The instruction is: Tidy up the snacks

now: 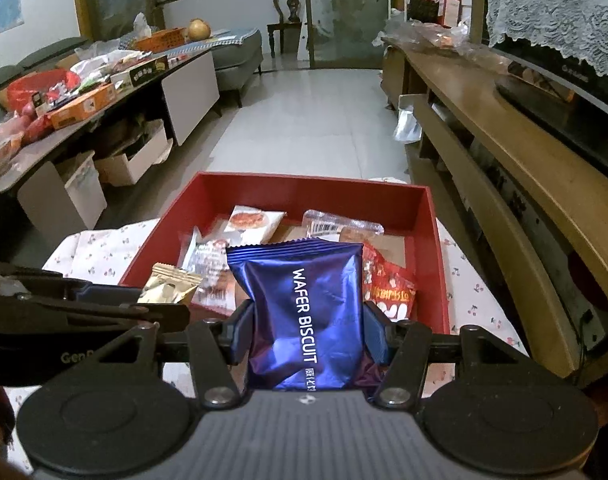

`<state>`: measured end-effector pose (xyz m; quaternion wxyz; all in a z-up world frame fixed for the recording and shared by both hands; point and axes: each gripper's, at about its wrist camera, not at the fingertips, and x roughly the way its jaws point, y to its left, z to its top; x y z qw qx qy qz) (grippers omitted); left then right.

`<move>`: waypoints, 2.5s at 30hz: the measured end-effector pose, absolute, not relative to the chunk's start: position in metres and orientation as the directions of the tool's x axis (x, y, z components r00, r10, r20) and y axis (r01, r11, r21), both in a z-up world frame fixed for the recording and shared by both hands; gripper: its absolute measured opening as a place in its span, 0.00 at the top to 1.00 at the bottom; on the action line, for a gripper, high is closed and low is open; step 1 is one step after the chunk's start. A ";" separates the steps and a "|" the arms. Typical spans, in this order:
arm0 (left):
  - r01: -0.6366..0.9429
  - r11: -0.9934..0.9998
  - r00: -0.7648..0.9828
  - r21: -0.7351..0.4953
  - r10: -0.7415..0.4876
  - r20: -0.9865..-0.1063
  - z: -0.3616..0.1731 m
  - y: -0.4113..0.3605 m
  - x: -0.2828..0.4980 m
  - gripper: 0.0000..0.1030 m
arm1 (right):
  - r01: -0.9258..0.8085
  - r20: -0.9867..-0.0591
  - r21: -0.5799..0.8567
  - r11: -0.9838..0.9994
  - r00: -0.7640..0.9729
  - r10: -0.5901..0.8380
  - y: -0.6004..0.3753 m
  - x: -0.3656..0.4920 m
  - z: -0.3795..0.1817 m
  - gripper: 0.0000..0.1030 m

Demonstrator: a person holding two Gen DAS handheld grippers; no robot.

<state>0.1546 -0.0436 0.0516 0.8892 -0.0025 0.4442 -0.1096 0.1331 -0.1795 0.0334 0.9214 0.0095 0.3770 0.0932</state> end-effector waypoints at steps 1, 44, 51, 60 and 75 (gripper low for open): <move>0.192 0.976 0.585 -0.101 -0.196 -0.787 0.053 -0.044 0.156 0.55 | -0.161 -0.690 0.093 0.983 0.701 0.180 -0.180 0.135 0.034 0.21; 0.111 0.990 0.622 -0.083 -0.134 -0.772 0.046 -0.042 0.224 0.55 | -0.100 -0.676 0.162 0.982 0.714 0.184 -0.180 0.210 0.022 0.22; 0.100 0.993 0.616 -0.061 -0.110 -0.780 0.034 -0.045 0.235 0.55 | -0.090 -0.699 0.173 0.981 0.691 0.186 -0.182 0.225 0.007 0.22; 0.082 0.994 0.604 -0.069 -0.105 -0.790 0.019 -0.044 0.248 0.54 | -0.074 -0.725 0.178 0.981 0.664 0.181 -0.181 0.241 -0.009 0.21; 0.047 0.995 0.624 -0.092 -0.101 -0.775 0.028 -0.035 0.249 0.36 | -0.075 -0.712 0.158 0.985 0.682 0.166 -0.182 0.244 -0.005 0.20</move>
